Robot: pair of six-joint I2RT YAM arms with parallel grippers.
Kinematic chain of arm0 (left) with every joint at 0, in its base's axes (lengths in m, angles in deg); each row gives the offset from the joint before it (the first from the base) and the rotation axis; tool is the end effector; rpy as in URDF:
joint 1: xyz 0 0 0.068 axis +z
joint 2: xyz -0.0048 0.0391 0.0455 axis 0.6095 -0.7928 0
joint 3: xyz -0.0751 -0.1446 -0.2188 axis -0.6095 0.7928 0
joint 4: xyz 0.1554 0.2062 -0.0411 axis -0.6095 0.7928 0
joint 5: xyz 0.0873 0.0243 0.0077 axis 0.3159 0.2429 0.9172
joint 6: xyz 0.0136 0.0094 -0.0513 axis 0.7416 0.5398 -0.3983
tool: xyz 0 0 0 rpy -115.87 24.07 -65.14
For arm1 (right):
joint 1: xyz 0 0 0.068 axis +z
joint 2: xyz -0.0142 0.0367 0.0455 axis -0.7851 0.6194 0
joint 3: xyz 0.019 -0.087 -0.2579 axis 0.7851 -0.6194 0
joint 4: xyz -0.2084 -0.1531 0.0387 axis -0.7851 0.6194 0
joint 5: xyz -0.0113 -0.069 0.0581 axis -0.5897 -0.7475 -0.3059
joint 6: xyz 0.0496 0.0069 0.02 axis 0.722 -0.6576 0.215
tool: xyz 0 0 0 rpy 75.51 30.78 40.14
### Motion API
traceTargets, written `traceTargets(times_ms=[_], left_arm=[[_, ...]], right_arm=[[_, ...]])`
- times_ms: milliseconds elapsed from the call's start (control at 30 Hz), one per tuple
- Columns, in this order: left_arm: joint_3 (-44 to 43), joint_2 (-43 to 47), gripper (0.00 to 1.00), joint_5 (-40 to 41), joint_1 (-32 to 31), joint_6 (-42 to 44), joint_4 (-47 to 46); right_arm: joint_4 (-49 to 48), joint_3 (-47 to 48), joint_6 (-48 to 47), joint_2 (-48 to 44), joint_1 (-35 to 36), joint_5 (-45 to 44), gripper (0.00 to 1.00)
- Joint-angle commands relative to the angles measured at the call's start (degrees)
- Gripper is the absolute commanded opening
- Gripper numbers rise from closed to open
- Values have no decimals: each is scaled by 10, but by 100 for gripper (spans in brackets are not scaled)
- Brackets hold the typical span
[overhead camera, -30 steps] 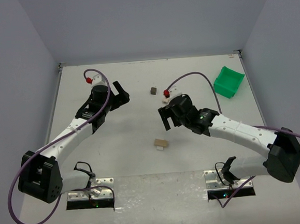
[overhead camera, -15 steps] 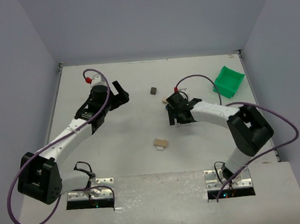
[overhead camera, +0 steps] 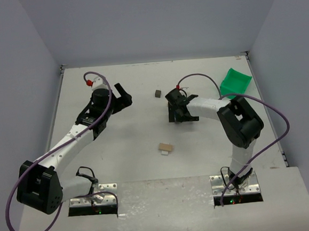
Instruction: Build the wood block tower
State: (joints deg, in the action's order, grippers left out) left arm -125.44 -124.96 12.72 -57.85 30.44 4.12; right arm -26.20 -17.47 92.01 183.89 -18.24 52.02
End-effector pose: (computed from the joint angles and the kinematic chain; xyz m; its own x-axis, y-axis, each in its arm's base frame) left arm 0.2570 -0.0877 0.2713 -0.4551 -0.3943 -0.7984 -0.0818 0.9114 -0.4034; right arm 0.3026 0.1821 0.1420 -0.8155 0.1903 -0.5465 0.2460 0.9688 -0.0299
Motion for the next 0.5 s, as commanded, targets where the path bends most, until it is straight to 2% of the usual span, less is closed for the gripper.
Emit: traceTargets(times_ms=[0,467], left_arm=[[4,18,100,7,2,8,-26],[5,16,100,8,2,8,-30]], right_arm=[[-6,26,26,14,-7,-15,97],[-6,-11,28,-11,-41,-38,94]])
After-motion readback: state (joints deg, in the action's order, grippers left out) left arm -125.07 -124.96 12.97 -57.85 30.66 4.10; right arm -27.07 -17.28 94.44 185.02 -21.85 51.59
